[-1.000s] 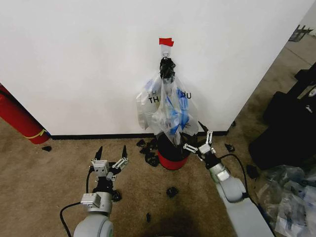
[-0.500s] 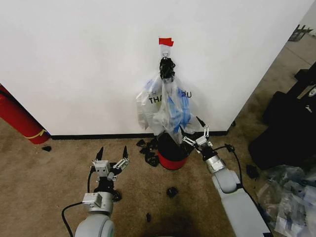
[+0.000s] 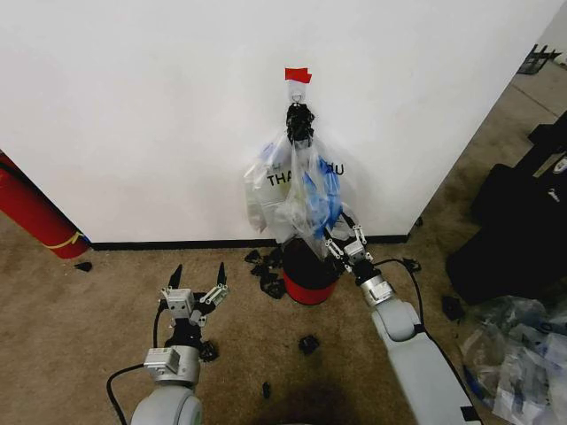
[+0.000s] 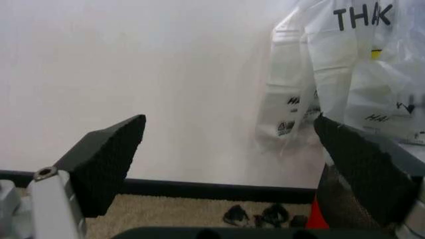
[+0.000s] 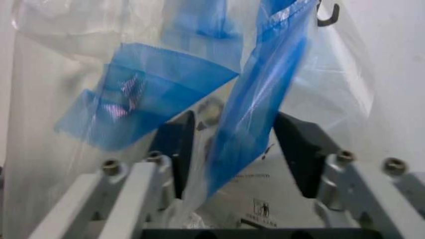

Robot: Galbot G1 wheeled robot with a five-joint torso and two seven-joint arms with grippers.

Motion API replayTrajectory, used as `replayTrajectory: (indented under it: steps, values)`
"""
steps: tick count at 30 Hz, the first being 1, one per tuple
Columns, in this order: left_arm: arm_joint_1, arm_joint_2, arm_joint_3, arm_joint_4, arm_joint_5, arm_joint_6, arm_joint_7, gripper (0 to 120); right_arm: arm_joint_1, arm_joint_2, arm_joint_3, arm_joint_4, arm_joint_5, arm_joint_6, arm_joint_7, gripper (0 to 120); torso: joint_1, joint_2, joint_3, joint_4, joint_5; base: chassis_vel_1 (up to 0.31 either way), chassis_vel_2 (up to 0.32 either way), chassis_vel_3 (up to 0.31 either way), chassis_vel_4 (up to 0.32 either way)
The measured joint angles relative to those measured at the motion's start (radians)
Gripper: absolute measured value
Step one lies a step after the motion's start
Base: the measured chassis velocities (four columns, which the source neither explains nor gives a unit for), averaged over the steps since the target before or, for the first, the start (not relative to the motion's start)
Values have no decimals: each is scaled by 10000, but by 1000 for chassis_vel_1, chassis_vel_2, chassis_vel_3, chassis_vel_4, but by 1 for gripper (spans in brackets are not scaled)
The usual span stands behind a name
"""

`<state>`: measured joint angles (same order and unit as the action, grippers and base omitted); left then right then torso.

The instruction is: Pick up the garbage bag from the wall and place it over the trash bin.

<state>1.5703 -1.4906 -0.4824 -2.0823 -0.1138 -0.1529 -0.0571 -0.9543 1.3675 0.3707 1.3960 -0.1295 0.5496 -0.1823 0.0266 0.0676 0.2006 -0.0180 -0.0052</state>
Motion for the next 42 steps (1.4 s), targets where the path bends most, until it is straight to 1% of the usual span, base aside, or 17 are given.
replayTrajectory:
  steps: [1, 4, 7, 8, 11, 13, 17, 21, 22, 24, 30, 31, 32, 33, 34, 39, 42]
  values:
    - [1, 1, 0, -1, 0, 0, 0, 100, 5, 3, 0, -4, 2, 1, 0, 41, 0, 0, 0, 0, 0, 0, 0, 0, 0]
    - [20, 17, -13, -23, 1, -11, 0, 100, 95, 109, -21, -65, 65, 13, -6, 24, 0, 0, 0, 0, 0, 0, 0, 0, 0]
    - [46, 24, -16, -23, 3, -27, -1, 100, 96, 166, -22, -62, 76, 18, -7, 15, -1, 0, 0, 0, 0, 0, 0, 0, 0]
    - [46, 24, -16, -23, 3, -27, -1, 100, 96, 166, -22, -62, 76, 18, -7, 15, -1, 0, 0, 0, 0, 0, 0, 0, 0]
    - [54, 24, -14, -24, 9, -36, -2, 100, 35, 190, 1, 21, 128, 18, -8, 4, -1, 0, 0, 1, 1, 0, 0, 0, 0]
    - [39, 41, -2, -40, 10, -38, -2, 100, -157, 168, 16, 308, 413, -40, -8, 0, -1, 0, 0, 0, 1, 0, 0, 0, 0]
    - [-28, 115, 3, -48, 0, -37, -2, 100, -576, 67, -42, 1013, 1249, -289, -6, 0, -1, 0, 0, 0, 1, 0, 0, 0, 0]
    - [-215, 319, 19, -43, -9, -73, 7, 100, -1187, -69, -171, 2146, 2689, -700, 2, 0, -1, 0, 0, -1, 2, 0, 0, 0, 0]
    - [-337, 491, 19, -15, 69, -162, 38, 100, -1478, -133, -215, 2703, 3334, -845, 6, 0, -1, 0, -1, -1, 0, 0, 0, 0, 0]
    - [-398, 607, 26, 5, 131, -222, 75, 100, -1582, -157, -218, 2884, 3559, -886, 7, 0, -1, 0, -1, -1, 0, 0, 0, 0, 0]
    - [-919, 1606, 63, 16, 920, -937, 709, 100, -2357, -239, -158, 4394, 5267, -1214, 44, 0, -1, 0, -1, -3, -2, 0, 0, 0, 0]
    - [-1045, 1957, -122, -158, 1668, -1473, 1068, 100, -2473, -121, -580, 4829, 6369, -1511, 112, 0, -1, 0, -1, -3, 1, 0, 0, 0, 0]
    - [-961, 2012, -243, -309, 1863, -1623, 1168, 100, -2436, -46, -831, 4866, 6732, -1584, 116, 0, -1, 0, -1, 0, 2, 0, 0, 0, 0]
    - [-915, 2048, -264, -436, 1916, -1647, 1225, 100, -2436, 28, -990, 4898, 7003, -1633, 109, 0, -1, 0, 0, 14, 1, 0, 0, 0, 0]
    - [-915, 2048, -264, -436, 1916, -1647, 1225, 100, -2436, 28, -990, 4898, 7003, -1633, 109, 0, -1, 0, 0, 14, 1, 0, 0, 0, 0]
    - [-1358, 2468, 349, -732, 1905, -1223, 1625, 100, -2976, 453, -995, 5076, 7581, -1692, 108, 0, -1, 0, -1, -4, 3, 0, 0, 0, 0]
    - [-1546, 2690, 711, -658, 1678, -998, 1704, 100, -3126, 572, -944, 5075, 7586, -1689, 155, 0, -1, 0, -1, -4, 0, 0, 0, 0, 0]
